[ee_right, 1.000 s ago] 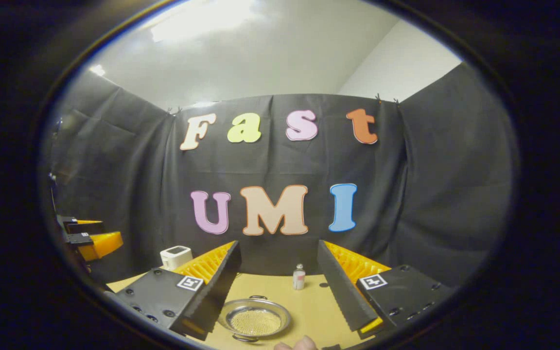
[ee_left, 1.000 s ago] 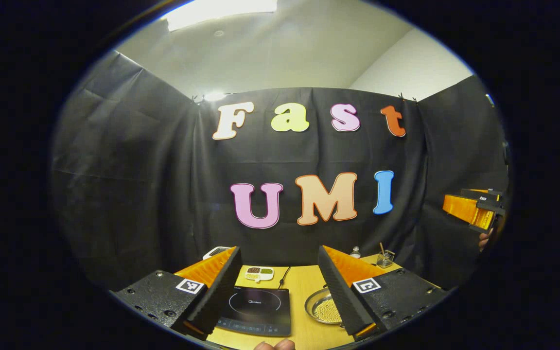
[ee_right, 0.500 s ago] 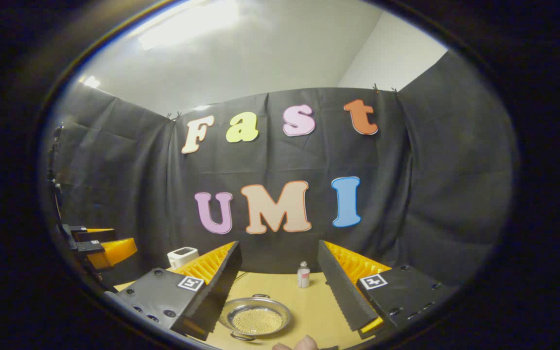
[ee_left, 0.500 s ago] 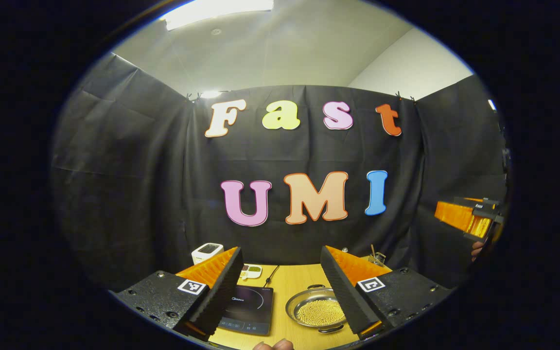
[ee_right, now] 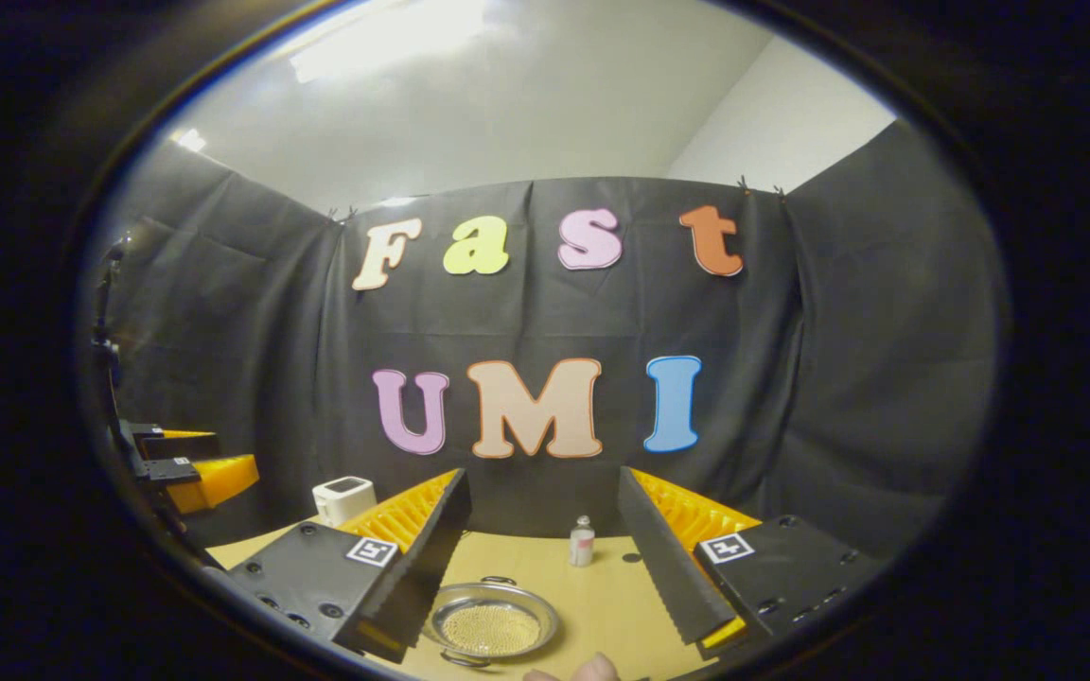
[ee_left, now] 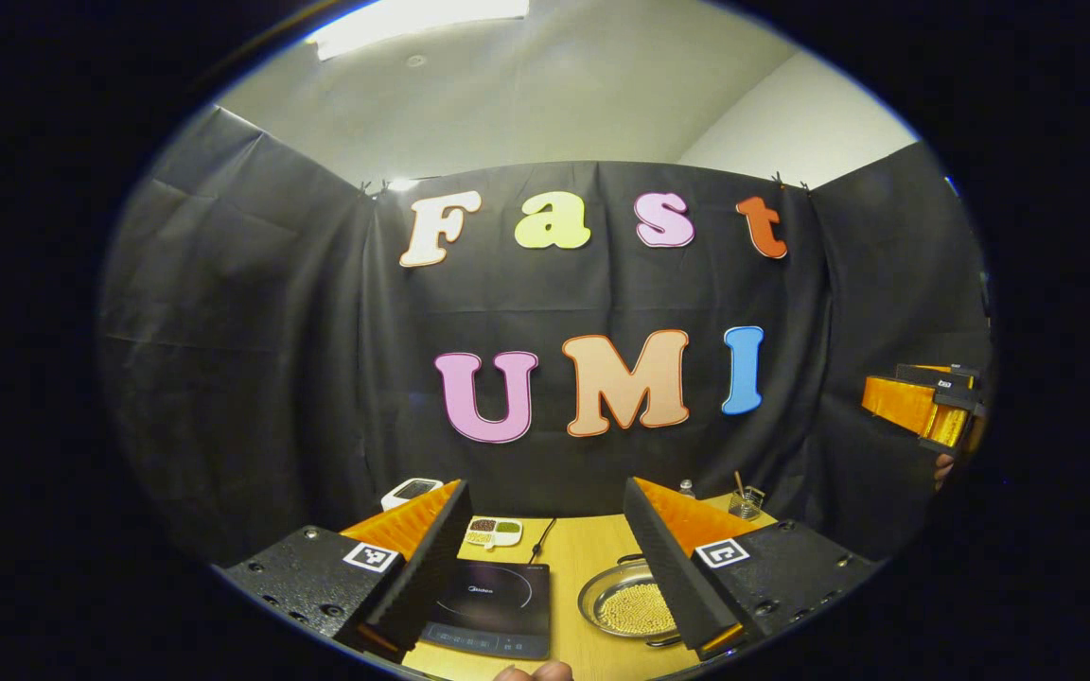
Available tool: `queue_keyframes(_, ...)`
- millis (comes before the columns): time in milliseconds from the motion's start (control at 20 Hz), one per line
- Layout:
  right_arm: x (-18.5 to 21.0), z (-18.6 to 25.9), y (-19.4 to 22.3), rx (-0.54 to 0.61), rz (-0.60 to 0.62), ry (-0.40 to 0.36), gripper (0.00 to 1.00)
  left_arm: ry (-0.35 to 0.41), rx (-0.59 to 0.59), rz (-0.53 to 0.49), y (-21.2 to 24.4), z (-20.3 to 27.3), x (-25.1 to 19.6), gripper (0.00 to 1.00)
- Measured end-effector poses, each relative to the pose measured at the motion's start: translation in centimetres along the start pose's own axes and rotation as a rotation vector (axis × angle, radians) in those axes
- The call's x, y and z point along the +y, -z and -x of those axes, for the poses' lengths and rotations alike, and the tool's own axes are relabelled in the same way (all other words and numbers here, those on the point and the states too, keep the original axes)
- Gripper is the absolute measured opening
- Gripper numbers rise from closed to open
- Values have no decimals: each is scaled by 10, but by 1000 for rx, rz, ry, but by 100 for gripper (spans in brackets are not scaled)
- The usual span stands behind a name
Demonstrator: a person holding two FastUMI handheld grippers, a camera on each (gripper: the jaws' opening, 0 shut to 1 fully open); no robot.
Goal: First push the handle of the pot to place it horizontally, then grasp the pot with both hands and set it on the induction cooktop.
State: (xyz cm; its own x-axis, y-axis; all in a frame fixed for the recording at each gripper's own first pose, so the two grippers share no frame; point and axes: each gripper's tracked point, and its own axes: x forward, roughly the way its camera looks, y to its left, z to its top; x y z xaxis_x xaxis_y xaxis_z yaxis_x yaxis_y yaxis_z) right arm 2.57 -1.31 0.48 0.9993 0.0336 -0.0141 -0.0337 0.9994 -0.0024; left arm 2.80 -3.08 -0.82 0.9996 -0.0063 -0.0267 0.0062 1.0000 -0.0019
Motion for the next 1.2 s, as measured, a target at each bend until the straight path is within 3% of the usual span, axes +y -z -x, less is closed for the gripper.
queue_keyframes(650,46,-8,4,3,4,2,96,18,-18,-12,6,-1,37,99)
queue_keyframes(1000,67,-5,18,61,-2,18,95,38,-37,12,12,4,55,98)
queue_keyframes(1150,69,-5,27,95,12,19,74,37,-49,8,10,3,60,98)
queue_keyframes(1200,70,-8,32,103,11,12,72,30,-48,5,12,3,61,99)
